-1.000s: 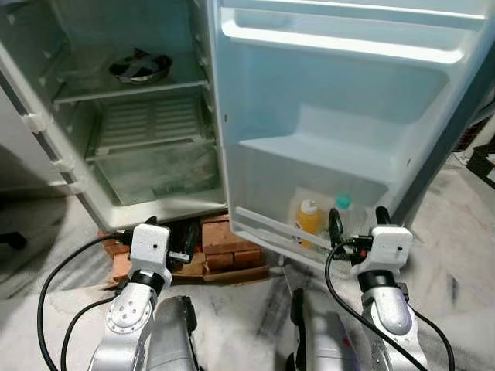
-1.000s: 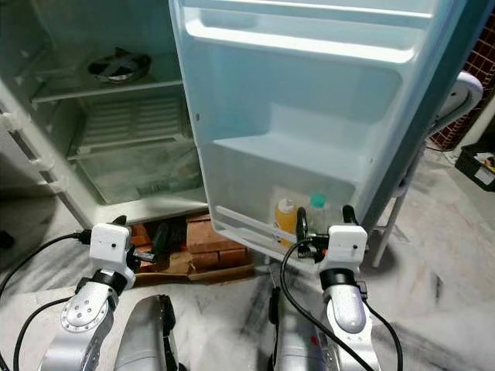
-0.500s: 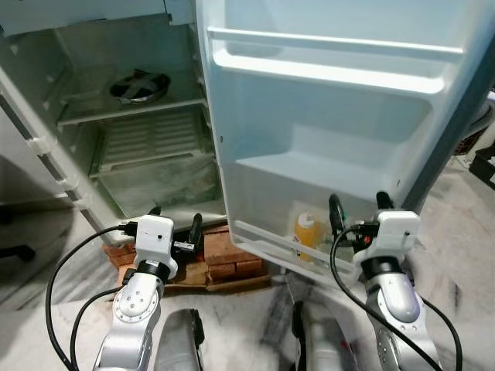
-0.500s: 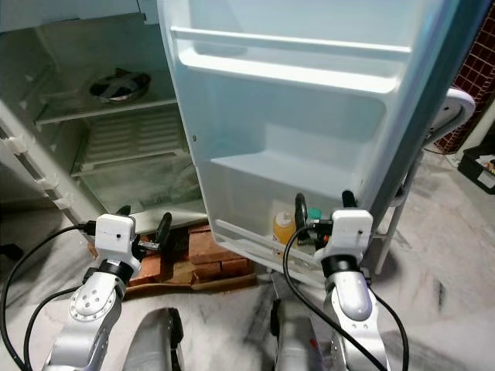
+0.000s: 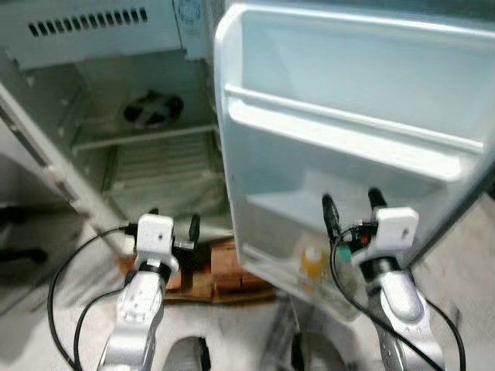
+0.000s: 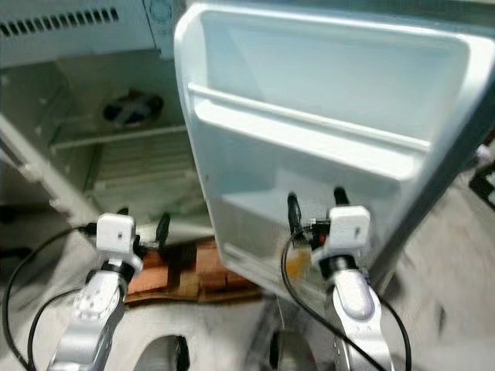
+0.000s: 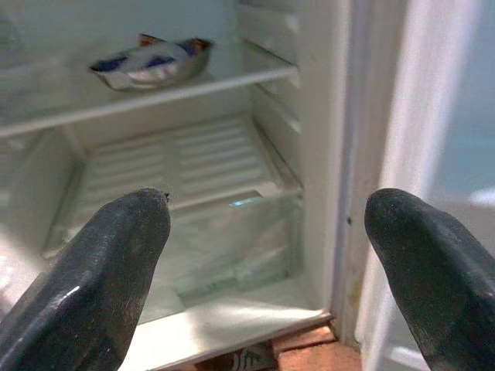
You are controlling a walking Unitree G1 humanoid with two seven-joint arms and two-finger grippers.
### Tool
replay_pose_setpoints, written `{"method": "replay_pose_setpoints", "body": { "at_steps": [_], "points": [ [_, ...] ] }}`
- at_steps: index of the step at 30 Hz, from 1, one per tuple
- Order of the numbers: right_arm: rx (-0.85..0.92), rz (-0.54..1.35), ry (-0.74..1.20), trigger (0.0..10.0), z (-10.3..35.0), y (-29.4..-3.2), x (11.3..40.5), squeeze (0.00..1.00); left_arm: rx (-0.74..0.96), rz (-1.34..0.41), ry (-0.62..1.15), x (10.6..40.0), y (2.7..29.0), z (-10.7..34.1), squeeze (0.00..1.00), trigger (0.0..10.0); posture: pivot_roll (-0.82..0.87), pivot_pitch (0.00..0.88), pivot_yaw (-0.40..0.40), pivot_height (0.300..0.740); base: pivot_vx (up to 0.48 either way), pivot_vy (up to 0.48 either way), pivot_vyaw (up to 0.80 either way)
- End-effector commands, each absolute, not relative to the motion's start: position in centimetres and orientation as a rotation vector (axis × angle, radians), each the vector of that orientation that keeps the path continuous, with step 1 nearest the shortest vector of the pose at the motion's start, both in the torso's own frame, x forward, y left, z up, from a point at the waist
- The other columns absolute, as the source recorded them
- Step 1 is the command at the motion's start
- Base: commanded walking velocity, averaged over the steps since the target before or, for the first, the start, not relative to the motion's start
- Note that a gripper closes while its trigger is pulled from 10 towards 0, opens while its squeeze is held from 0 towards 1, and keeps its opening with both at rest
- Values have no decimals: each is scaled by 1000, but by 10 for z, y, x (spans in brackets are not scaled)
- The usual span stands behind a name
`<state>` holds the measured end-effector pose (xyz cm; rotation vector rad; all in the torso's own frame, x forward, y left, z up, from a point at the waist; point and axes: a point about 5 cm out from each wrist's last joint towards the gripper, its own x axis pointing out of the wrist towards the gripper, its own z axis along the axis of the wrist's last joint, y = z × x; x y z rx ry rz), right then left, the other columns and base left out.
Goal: Restocking fridge
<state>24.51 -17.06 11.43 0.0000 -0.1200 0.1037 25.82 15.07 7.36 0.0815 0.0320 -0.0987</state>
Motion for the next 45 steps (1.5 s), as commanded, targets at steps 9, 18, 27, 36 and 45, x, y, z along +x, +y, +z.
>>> {"method": "replay_pose_setpoints", "body": {
  "at_steps": [9, 18, 27, 36, 45],
  "points": [
    [0, 132, 7, 10000, 96, -168, 241, 0, 81, -95, 39, 258, 149, 71, 0, 10000, -68, 0, 34, 734, 0, 0, 0],
    [52, 133, 59, 10000, 86, -167, 238, 0, 88, -96, 49, 258, 150, 70, 0, 10000, -66, 0, 42, 734, -230, 0, 0],
    [-14, 101, 60, 10000, 85, -169, 243, 0, 92, -100, 52, 258, 151, 70, 0, 10000, -63, 0, 46, 734, -256, 0, 0],
    [23, 147, 116, 10000, 79, -160, 243, 0, 98, -110, 51, 257, 151, 70, 0, 10000, -58, 0, 49, 734, -141, 0, 0],
    [12, 107, 44, 10000, 92, -168, 250, 0, 93, -130, 45, 259, 151, 71, 0, 10000, -54, 0, 50, 740, 0, 0, 0]
  ]
}}
